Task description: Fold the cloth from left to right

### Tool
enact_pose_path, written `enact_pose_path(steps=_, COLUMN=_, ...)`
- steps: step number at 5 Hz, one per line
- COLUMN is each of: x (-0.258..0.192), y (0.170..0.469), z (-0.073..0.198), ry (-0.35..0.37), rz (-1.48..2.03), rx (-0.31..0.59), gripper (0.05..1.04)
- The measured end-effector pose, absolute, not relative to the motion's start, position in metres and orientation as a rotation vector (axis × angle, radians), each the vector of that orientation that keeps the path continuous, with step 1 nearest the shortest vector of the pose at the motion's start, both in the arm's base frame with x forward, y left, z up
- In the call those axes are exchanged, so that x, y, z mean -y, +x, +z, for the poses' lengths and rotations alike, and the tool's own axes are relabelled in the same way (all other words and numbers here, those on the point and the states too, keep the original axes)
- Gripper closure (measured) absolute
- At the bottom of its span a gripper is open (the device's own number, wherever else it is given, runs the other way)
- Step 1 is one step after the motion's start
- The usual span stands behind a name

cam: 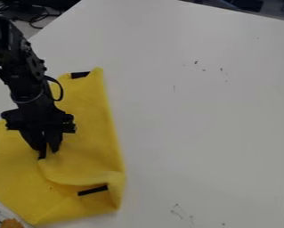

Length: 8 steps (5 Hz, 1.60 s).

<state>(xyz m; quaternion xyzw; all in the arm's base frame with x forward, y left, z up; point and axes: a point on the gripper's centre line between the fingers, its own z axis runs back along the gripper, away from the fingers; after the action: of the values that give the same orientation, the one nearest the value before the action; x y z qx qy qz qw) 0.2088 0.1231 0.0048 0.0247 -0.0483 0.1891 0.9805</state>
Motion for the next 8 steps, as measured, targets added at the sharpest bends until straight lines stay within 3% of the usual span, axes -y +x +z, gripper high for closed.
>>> enact_pose_path(steps=1, x=-0.122, y=0.211, z=0.006, ry=0.065, rz=0.378, rx=0.093, gripper=0.893)
enact_pose_path(steps=2, x=-0.12, y=0.211, z=0.011, ry=0.079, rz=0.377, rx=0.086, gripper=0.991)
enact_pose_path(steps=5, x=-0.092, y=0.239, z=0.051, ry=0.105, rz=0.343, rx=0.199, gripper=1.016)
enact_pose_path(steps=8, x=-0.014, y=0.292, z=0.044, ry=0.029, rz=0.241, rx=0.215, gripper=1.016)
